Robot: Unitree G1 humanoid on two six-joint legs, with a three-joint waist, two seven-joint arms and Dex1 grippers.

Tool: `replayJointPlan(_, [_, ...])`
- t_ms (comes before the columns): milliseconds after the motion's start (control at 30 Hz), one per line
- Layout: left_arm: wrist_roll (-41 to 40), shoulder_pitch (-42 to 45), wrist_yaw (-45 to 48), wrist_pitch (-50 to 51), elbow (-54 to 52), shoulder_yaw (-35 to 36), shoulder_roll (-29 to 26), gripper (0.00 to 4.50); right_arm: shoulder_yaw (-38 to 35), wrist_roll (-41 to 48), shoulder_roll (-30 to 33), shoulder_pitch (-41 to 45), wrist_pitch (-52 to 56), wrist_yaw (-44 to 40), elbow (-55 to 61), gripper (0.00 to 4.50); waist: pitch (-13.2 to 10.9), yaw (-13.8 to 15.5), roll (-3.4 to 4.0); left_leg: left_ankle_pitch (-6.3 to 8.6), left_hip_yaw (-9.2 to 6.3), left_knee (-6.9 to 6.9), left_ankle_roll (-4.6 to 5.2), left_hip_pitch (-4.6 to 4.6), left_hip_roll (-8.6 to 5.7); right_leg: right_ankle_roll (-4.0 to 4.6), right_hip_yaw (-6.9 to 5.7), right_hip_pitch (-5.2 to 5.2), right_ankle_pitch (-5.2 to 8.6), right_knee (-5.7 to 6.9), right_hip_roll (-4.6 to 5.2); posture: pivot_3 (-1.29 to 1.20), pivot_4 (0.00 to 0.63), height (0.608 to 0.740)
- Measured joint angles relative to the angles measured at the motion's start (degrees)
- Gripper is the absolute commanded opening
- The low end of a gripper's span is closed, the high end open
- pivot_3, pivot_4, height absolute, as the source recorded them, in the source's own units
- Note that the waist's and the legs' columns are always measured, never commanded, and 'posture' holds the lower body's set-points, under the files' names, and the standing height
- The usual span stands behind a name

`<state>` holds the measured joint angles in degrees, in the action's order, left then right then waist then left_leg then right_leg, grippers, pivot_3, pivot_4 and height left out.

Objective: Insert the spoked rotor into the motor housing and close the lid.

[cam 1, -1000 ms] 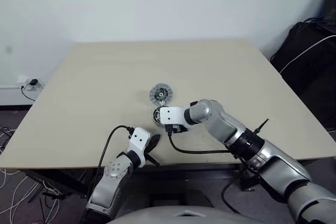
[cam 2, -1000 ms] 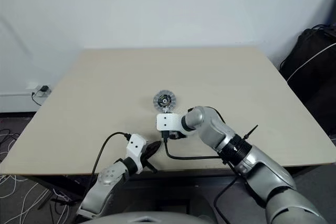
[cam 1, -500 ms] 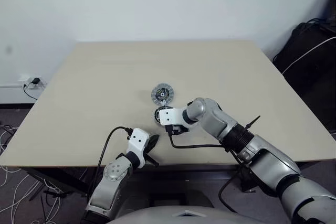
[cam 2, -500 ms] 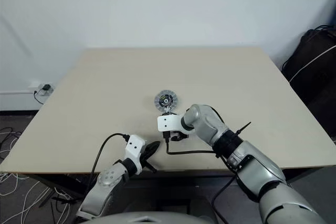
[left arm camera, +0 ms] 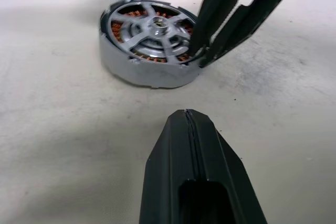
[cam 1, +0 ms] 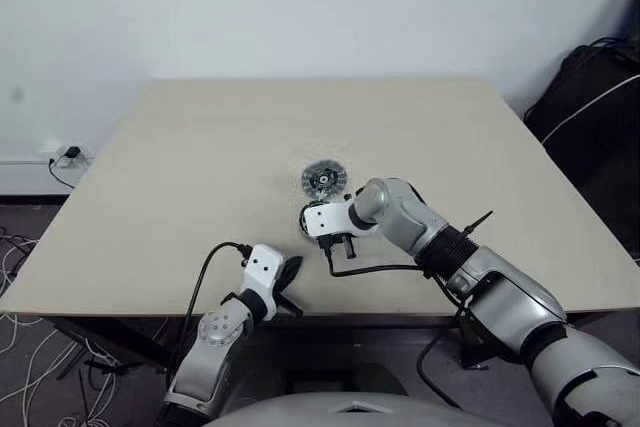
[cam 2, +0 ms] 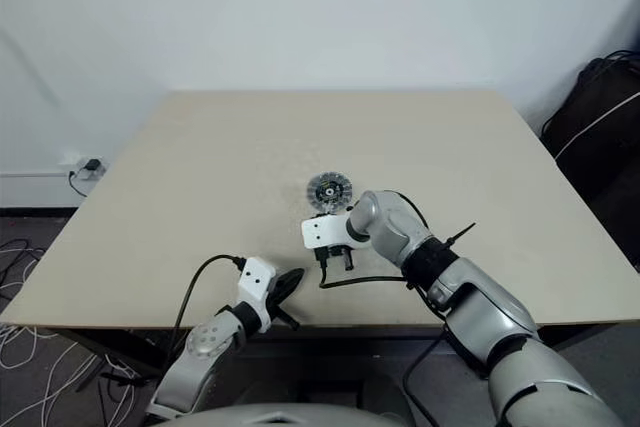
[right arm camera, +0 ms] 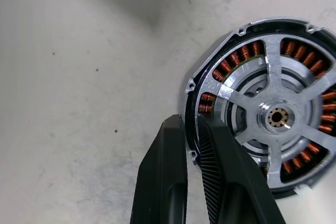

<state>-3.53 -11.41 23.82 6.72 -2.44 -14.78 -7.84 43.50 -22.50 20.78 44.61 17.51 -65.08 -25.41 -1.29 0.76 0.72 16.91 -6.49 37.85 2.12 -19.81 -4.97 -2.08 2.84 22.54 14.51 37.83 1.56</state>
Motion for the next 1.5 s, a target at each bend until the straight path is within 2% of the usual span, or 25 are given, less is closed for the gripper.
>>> replayJointPlan(167, [-0.01,-0.03,-0.02,-0.05,0.0,0.04,0.03,0.0,-0.75,-0.36,-0.39,-0.14,-0.08,0.27,-0.59,0.09,0.0,0.02,0.0,-0.05,-0.02,0.01,-0.07,0.03,0.0,0.02,-0.03,-0.03,-0.01,0.04,-0.01,0.0,0.0,0.74])
replayJointPlan(300, [-0.03,-0.05,-0.01,-0.14,0.0,0.03,0.09,0.0,-4.55,1.93,0.53,-3.81,1.9,0.36,2.96,0.09,0.0,0.17,-0.02,-0.04,-0.08,0.02,-0.05,-0.03,0.0,0.02,-0.07,-0.01,-0.01,0.01,0.0,0.0,0.0,0.74])
replayJointPlan(567, [-0.05,0.02,0.18,-0.67,0.35,-0.43,0.75,0.0,-9.99,8.23,7.2,-15.28,12.15,-2.76,22.91,0.09,-0.01,0.63,-0.03,-0.01,-0.09,0.05,-0.07,-0.56,-0.02,0.02,-0.06,0.47,-0.02,-0.02,0.06,0.0,0.0,0.74])
replayJointPlan(800, [-0.06,0.33,1.1,-0.91,1.37,-0.95,0.87,0.0,-13.13,9.67,9.67,-25.01,25.33,2.5,38.37,0.09,-0.01,1.17,-0.05,0.02,-0.09,0.12,-0.02,-0.81,-0.02,0.02,-0.06,0.74,-0.02,0.01,0.09,0.0,0.0,0.74])
replayJointPlan(1033, [-0.1,0.53,1.72,-0.91,1.87,-1.06,0.73,0.0,-14.07,9.68,2.97,-29.47,42.21,14.04,46.0,0.09,0.04,1.52,-0.12,0.01,-0.09,0.23,-0.02,-0.81,-0.02,0.0,-0.07,0.71,-0.03,0.02,0.08,0.0,0.0,0.74])
replayJointPlan(1233, [-0.1,0.81,2.2,-0.88,2.11,-1.11,0.67,0.0,-18.59,12.49,-8.75,-28.74,57.23,23.87,45.65,0.09,0.09,1.39,-0.17,-0.03,-0.09,0.21,-0.09,-0.81,-0.03,0.01,-0.07,0.74,-0.03,0.08,0.06,0.0,0.0,0.74])
replayJointPlan(1500, [-0.13,0.03,2.02,-0.83,2.1,-0.99,0.58,0.0,-24.46,16.67,-17.43,-25.43,64.32,33.89,41.48,0.09,0.23,0.81,-0.16,-0.09,-0.1,0.19,-0.18,-0.78,-0.04,0.04,-0.09,0.76,-0.05,0.13,0.05,0.0,0.0,0.74])
